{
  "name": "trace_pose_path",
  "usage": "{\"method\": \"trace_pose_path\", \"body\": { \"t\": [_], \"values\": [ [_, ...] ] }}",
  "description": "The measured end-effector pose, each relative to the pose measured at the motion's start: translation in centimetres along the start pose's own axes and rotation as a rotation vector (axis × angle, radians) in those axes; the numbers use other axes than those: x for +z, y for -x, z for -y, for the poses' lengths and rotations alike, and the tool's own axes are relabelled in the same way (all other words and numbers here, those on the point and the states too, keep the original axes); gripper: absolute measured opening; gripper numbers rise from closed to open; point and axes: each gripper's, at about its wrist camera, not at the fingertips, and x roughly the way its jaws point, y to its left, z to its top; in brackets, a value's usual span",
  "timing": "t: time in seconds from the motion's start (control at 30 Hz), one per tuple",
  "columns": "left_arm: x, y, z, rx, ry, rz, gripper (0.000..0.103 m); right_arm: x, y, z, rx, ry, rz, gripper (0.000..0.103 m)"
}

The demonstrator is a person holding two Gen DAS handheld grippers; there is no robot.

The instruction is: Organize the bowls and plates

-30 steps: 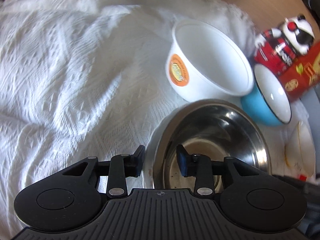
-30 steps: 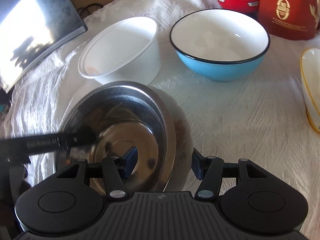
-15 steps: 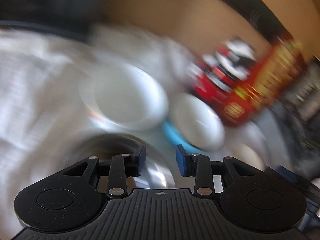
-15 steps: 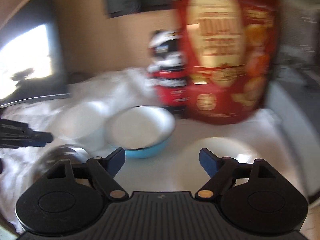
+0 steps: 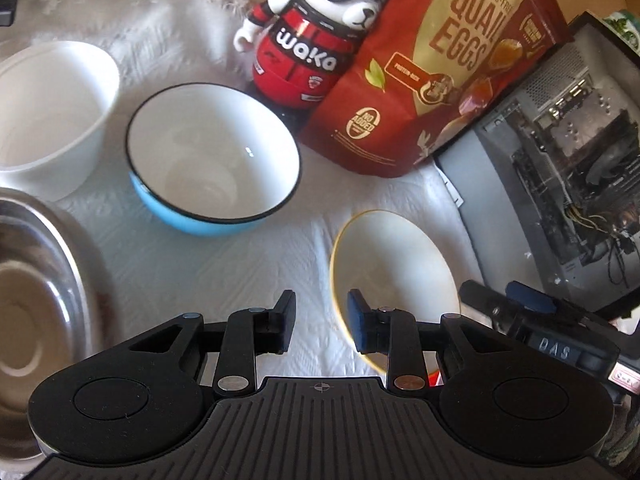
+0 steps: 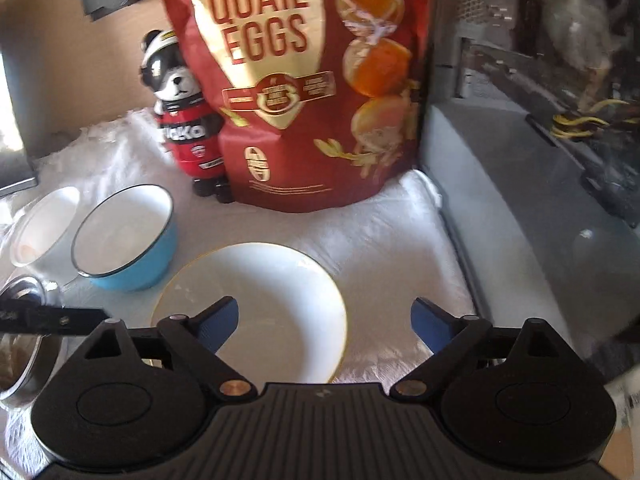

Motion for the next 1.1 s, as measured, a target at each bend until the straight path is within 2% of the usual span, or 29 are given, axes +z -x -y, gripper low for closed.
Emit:
{"method": "trace_pose_path", "body": {
  "t": [0.07,0.17,0.33,0.43,0.53,0.6,0.63,0.7,0.97,1.1],
  "values": [
    [0.1,-0.7,0.4,0.037,-0.008,-0.007,0.031,0.4,-0.9,0.5,0.031,0.037,-0.032,0.093],
    [0.1,-1.9,0.8,0.098,-0.007,-0.023,0.031,0.7,-2.3,1.5,0.037,0.000,-0.057,0.090],
    [0.3,-3.4,1.1,0.091,0.030,-0.033,0.032,0.8,-5.3,2.6,0.065,-0.036,-0.122,0.085],
    [0.4,-3.9,1.7,0.058,0.034,-0.030,0.032,0.3,-6.9,2.5,0.038,-0.037,-0.147,0.077],
    [0.5,-4.9,2.4,0.053,0.010,-0.056,0.032,0.0,-8.1,2.7,0.061,-0.062,-0.182,0.070],
    [0.6,-6.1,2.6,0.061,-0.014,-0.074,0.032,-0.3,-9.0,2.7,0.092,-0.076,-0.220,0.056],
    [0.7,-6.6,2.6,0.065,-0.023,-0.084,0.031,-0.4,-9.4,2.7,0.110,-0.086,-0.237,0.054],
    [0.6,-7.4,2.4,0.071,-0.033,-0.103,0.020,-0.6,-10.0,2.5,0.143,-0.107,-0.270,0.047],
    [-0.9,-5.4,1.4,0.098,-0.031,-0.118,0.020,-0.8,-8.5,0.8,0.149,-0.093,-0.264,0.049],
    [-2.1,-3.5,-0.1,0.163,0.017,-0.112,0.020,-1.2,-7.6,-0.9,0.203,-0.075,-0.272,0.049]
  ]
}}
